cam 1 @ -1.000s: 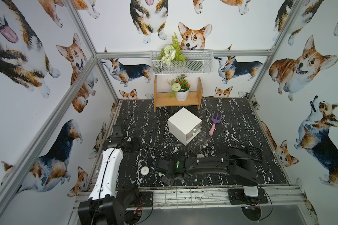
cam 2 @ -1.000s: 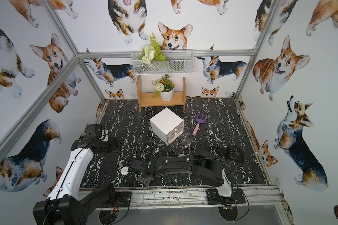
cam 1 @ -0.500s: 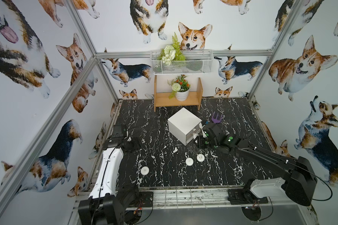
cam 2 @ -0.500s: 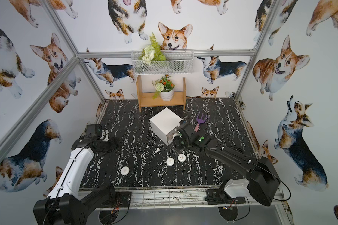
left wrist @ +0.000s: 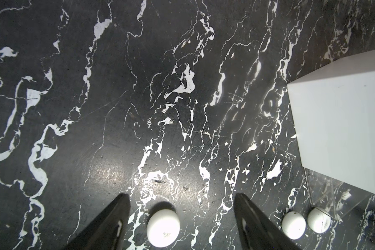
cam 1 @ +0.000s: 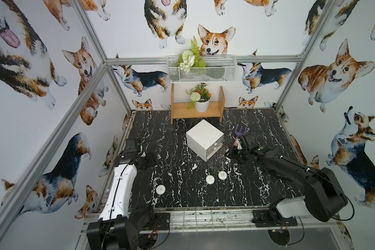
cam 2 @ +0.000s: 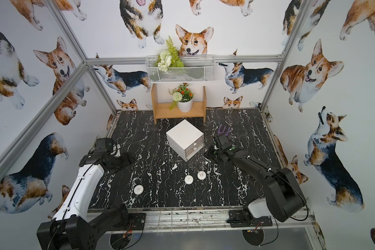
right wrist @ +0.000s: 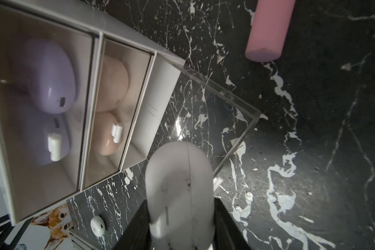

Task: Put the bluetooth earphones in the drawer according to color
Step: Place the bluetooth earphone in the drawer.

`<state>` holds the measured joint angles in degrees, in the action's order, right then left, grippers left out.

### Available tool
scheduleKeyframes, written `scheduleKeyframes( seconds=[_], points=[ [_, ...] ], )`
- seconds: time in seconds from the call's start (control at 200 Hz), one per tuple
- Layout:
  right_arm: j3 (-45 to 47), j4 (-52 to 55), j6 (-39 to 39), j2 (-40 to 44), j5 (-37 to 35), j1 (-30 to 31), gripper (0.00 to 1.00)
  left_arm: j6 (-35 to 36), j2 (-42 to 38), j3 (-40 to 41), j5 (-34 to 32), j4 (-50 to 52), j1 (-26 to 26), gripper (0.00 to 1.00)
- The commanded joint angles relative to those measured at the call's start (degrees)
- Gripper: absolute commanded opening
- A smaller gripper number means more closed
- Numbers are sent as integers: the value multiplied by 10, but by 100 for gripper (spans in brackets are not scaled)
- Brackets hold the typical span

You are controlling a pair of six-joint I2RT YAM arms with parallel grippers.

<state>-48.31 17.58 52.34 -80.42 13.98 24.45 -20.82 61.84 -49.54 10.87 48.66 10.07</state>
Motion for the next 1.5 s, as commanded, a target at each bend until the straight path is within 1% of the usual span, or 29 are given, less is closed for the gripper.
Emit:
scheduleKeyframes(
  seconds=[0.0,0.415,0.581,0.871,0.951,1.081,1.271,1.386,1.496],
  points=[
    [-8,-49,27,-18,29,-2,20,2,-2,1,2,-6,1,81],
    [-43,-50,33,-96,53,-4,25,2,-1,1,4,-6,1,81],
    [-45,-59,45,-112,63,-5,30,3,1,1,5,-6,1,81],
    [-76,-60,49,-156,71,-6,51,3,-1,-1,5,-3,1,81],
    [-83,-62,51,-168,72,-7,54,3,-2,-2,5,-2,1,81],
    [-97,-59,48,-180,71,-7,55,3,-3,-4,4,0,0,81],
    [-101,-55,44,-151,65,-7,58,4,-5,-4,2,3,1,81],
    [-96,-50,42,-103,60,-7,59,0,-8,-1,8,4,1,81],
    [-94,-31,34,-51,43,-10,60,-16,-9,11,36,3,0,81]
  ],
)
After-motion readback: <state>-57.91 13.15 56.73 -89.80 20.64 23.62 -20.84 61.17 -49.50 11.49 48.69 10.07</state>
